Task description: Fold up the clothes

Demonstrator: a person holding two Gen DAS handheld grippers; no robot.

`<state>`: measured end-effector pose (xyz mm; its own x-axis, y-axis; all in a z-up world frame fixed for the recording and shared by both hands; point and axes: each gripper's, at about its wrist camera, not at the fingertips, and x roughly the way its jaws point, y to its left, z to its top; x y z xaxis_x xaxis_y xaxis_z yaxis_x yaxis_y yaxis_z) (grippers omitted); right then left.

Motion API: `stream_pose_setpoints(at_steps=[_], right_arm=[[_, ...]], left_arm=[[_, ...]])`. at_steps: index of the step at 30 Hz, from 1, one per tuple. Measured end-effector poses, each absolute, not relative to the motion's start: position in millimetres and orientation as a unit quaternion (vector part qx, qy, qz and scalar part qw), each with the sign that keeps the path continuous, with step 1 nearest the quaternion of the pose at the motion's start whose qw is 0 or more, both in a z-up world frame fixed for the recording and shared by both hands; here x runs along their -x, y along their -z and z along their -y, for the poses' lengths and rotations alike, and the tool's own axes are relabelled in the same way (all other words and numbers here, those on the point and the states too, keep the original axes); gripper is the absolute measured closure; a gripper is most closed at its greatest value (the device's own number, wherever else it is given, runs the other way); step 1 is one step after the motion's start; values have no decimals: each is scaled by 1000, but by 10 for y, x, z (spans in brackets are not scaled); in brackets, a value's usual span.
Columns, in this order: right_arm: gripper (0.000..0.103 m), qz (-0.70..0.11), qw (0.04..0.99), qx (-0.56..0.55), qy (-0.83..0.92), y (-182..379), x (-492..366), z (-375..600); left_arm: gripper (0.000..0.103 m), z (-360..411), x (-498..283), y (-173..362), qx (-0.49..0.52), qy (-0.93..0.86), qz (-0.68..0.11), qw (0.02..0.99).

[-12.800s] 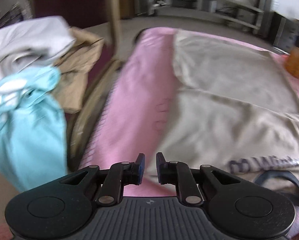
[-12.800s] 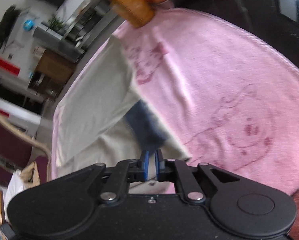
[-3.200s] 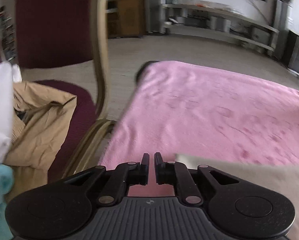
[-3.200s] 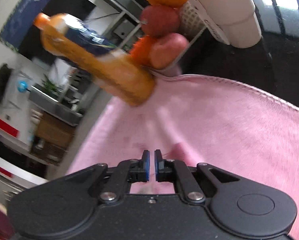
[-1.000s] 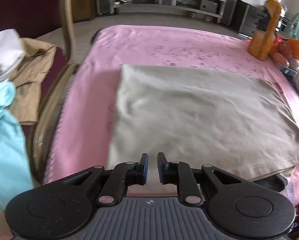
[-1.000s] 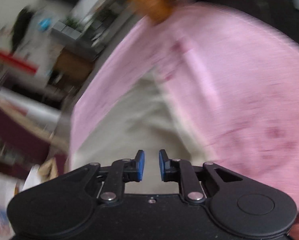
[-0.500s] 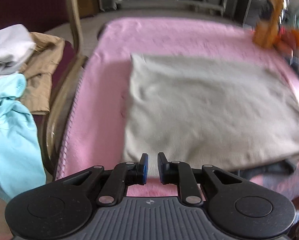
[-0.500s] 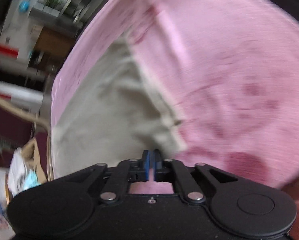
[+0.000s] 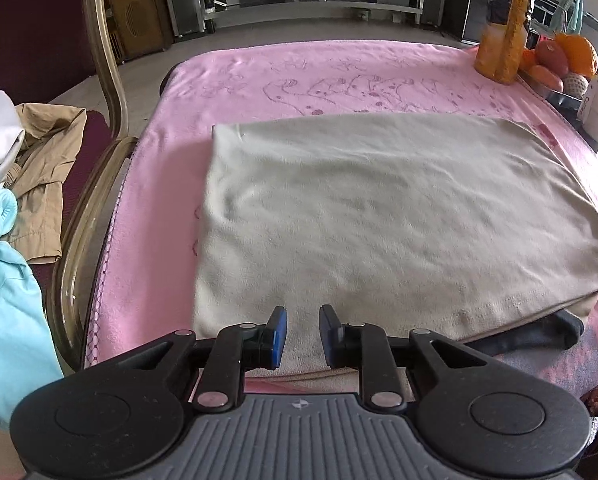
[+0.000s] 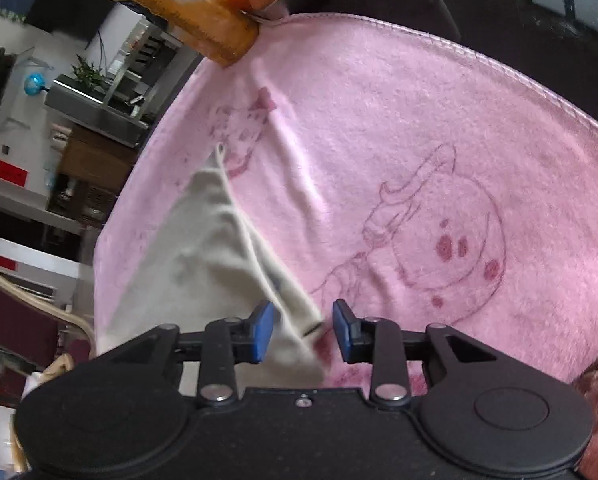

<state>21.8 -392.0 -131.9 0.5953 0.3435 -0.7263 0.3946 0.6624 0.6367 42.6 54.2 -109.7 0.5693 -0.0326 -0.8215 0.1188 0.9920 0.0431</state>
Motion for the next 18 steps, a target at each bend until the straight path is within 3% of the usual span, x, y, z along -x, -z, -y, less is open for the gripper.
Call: stream_pose_setpoints(at_steps=[18], right_arm=[[71, -454, 716, -526, -59, 1640, -87, 3761]], left_arm=[[81, -569, -435, 1113, -32, 35, -468, 883]])
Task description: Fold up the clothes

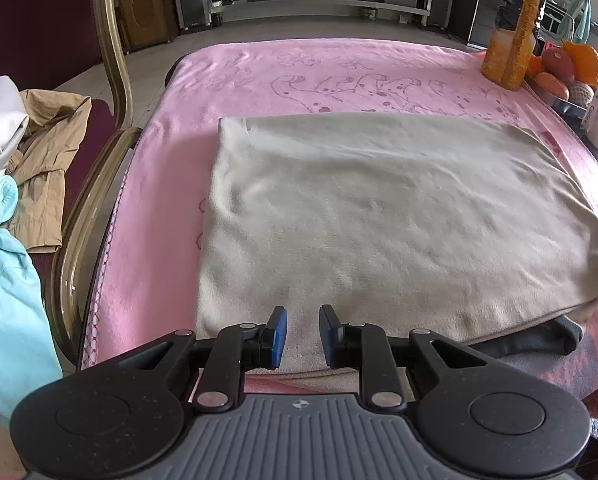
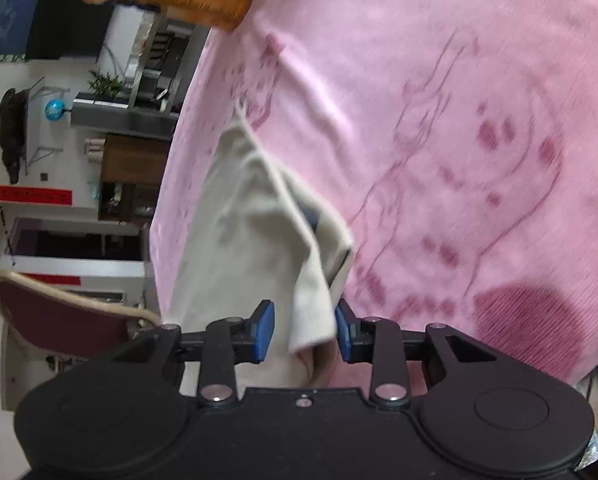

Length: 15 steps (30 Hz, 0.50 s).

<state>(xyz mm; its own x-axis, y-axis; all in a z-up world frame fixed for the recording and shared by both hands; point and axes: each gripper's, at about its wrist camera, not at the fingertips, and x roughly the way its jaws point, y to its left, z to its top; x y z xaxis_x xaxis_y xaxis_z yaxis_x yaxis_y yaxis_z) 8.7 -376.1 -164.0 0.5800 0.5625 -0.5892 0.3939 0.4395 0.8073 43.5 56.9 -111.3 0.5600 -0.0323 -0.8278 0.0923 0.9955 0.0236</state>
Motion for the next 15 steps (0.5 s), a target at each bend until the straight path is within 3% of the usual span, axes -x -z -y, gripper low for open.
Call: stream_pose_setpoints(at_steps=[5, 13, 15], right_arm=[[57, -425, 723, -540, -67, 1616, -28, 3645], [59, -379, 769, -515, -8, 1486, -53, 3484], [68, -369, 775, -513, 17, 1490, -62, 3473]], left_arm=[[81, -608, -452, 1121, -26, 29, -469, 882], [81, -732, -496, 1132, -6, 4, -471, 882], [81, -772, -519, 1155, -6, -10, -479, 878]])
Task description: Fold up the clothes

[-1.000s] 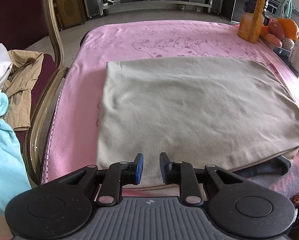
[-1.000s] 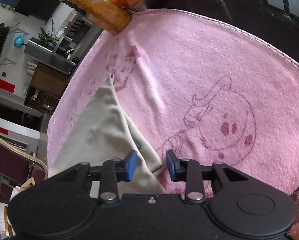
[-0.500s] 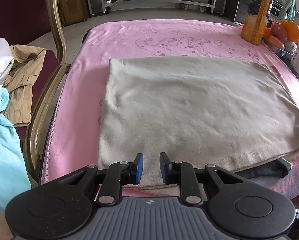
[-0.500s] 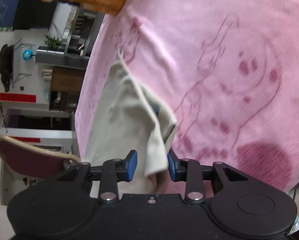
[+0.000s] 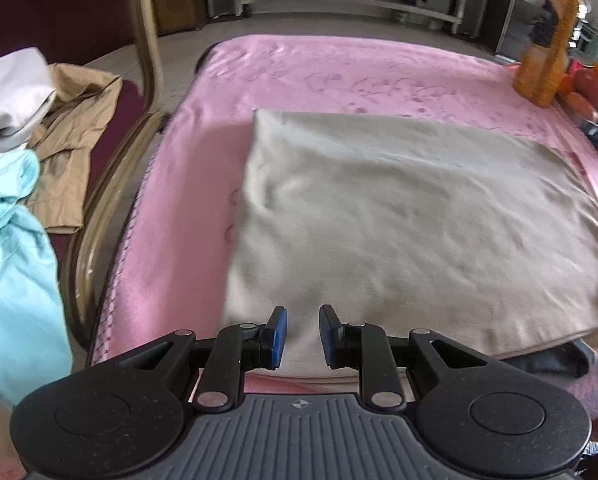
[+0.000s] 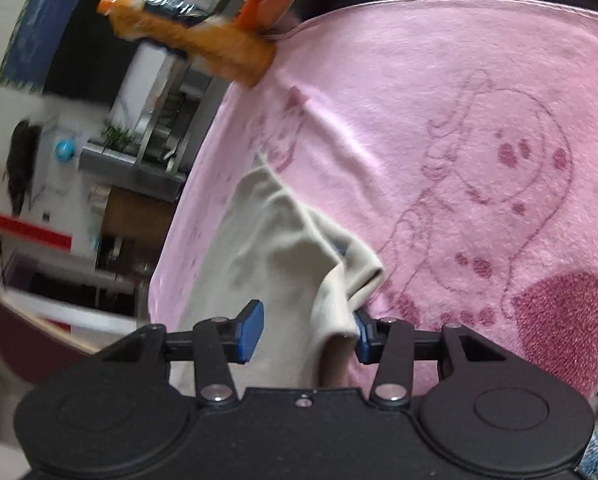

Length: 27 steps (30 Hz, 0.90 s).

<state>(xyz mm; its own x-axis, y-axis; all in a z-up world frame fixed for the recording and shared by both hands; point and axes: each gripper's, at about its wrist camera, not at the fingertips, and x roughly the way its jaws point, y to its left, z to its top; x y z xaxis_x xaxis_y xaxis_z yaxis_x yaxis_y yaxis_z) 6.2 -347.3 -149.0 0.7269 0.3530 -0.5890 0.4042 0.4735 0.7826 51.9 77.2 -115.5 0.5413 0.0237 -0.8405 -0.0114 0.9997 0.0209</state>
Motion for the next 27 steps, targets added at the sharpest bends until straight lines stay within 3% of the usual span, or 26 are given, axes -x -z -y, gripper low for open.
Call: stream_pose_setpoints(at_steps=[4, 6, 7, 17, 27], right_arm=[[78, -367, 781, -503, 45, 1495, -139, 3416], [93, -367, 778, -506, 64, 1540, -111, 3467], [95, -371, 779, -500, 72, 1548, -126, 3468], [96, -375, 882, -266, 106, 841, -315, 2803], [97, -282, 959, 14, -14, 151, -292, 1050]], left_arm=[[79, -786, -556, 1230, -32, -25, -504, 863], [79, -772, -540, 1226, -45, -21, -505, 862], [79, -770, -532, 1223, -48, -20, -505, 861], [78, -1042, -363, 883, -23, -3, -494, 869], [78, -1589, -400, 609, -31, -47, -465, 884]])
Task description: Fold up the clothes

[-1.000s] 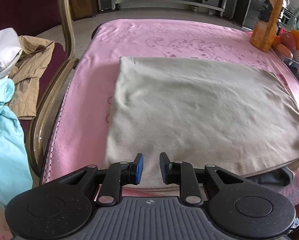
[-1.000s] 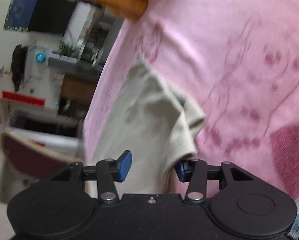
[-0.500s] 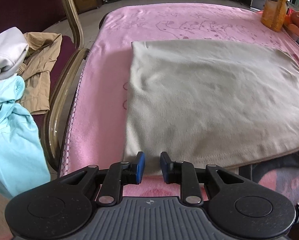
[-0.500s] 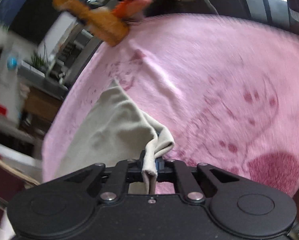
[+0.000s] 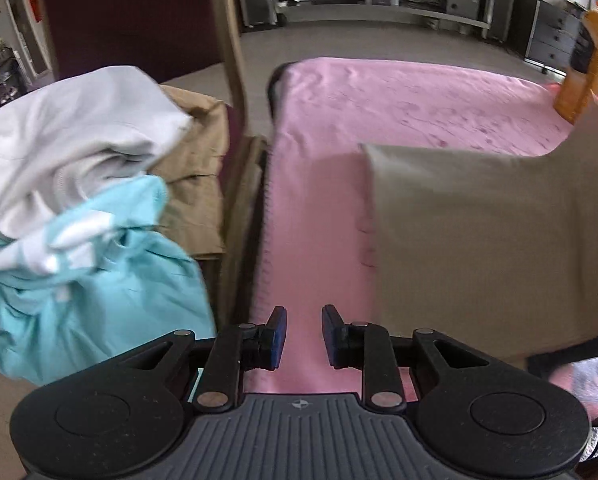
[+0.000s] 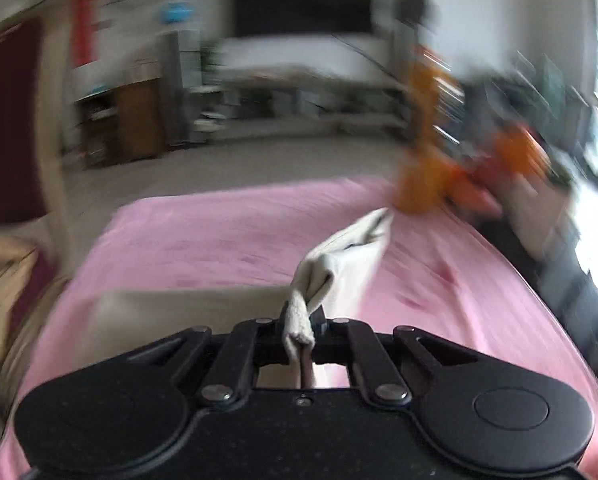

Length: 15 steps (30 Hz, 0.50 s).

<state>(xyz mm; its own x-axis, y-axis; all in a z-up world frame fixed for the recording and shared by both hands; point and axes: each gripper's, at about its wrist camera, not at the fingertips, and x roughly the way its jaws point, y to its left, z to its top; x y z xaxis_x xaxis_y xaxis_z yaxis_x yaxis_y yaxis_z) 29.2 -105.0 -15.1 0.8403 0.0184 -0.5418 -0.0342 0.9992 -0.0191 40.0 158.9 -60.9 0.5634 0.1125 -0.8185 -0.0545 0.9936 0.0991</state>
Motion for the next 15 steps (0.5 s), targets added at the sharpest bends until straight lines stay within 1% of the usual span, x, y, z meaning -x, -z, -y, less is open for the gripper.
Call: stream_pose_setpoints(at_steps=[2, 5, 9, 11, 15], right_arm=[[97, -269, 959, 63, -68, 186, -227, 607], [97, -270, 943, 130, -147, 392, -171, 50], [97, -340, 895, 177, -226, 882, -272, -328], [97, -367, 881, 180, -237, 1028, -334, -350], [97, -375, 883, 154, -234, 965, -387, -294]], left_arm=[[75, -1717, -404, 602, -13, -51, -463, 885], [75, -1864, -385, 613, 24, -50, -463, 885], [75, -1950, -339, 623, 44, -52, -459, 886], [75, -1953, -346, 634, 48, -48, -461, 885], [75, -1964, -339, 625, 60, -46, -459, 885]])
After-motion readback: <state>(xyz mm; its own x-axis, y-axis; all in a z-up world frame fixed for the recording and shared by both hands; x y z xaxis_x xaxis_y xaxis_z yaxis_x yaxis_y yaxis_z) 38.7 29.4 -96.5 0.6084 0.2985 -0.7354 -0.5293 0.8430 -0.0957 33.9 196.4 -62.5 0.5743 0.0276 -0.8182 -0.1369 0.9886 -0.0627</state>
